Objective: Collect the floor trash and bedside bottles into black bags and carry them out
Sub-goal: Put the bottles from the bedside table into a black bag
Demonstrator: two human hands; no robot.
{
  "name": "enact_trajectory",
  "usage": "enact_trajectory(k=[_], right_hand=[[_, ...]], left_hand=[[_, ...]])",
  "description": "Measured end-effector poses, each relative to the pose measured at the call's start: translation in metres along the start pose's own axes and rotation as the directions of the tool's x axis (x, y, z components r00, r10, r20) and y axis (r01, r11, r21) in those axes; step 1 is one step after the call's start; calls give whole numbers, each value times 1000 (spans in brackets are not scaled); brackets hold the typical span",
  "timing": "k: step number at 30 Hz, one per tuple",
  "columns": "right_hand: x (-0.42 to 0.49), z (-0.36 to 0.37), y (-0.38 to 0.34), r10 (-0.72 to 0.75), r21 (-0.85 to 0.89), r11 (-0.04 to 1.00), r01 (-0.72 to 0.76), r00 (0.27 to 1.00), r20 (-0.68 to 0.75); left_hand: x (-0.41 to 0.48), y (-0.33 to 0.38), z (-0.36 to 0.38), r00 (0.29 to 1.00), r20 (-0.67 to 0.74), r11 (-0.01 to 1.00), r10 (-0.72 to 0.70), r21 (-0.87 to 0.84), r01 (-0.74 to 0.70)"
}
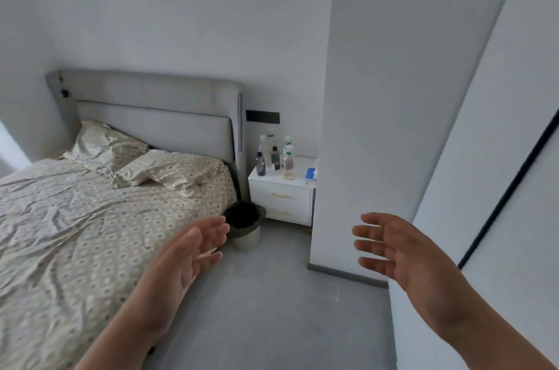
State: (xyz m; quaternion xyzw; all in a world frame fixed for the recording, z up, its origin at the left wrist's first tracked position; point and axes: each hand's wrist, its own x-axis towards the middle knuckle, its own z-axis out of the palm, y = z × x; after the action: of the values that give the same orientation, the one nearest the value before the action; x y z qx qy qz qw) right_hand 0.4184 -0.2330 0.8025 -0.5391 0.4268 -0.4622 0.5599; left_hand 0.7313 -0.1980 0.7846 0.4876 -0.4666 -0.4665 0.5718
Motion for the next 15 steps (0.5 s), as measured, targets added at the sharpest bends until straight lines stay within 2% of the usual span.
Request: enact_trajectory(k=[7, 15], right_hand=[[139, 20, 18, 14, 85, 996, -17, 999, 31], [301, 56, 25, 54, 7, 998, -55, 993, 109]], left_hand=[[86, -1, -14, 995, -96, 994, 30, 107, -19], [193, -2, -59, 968, -242, 995, 63, 96, -41]])
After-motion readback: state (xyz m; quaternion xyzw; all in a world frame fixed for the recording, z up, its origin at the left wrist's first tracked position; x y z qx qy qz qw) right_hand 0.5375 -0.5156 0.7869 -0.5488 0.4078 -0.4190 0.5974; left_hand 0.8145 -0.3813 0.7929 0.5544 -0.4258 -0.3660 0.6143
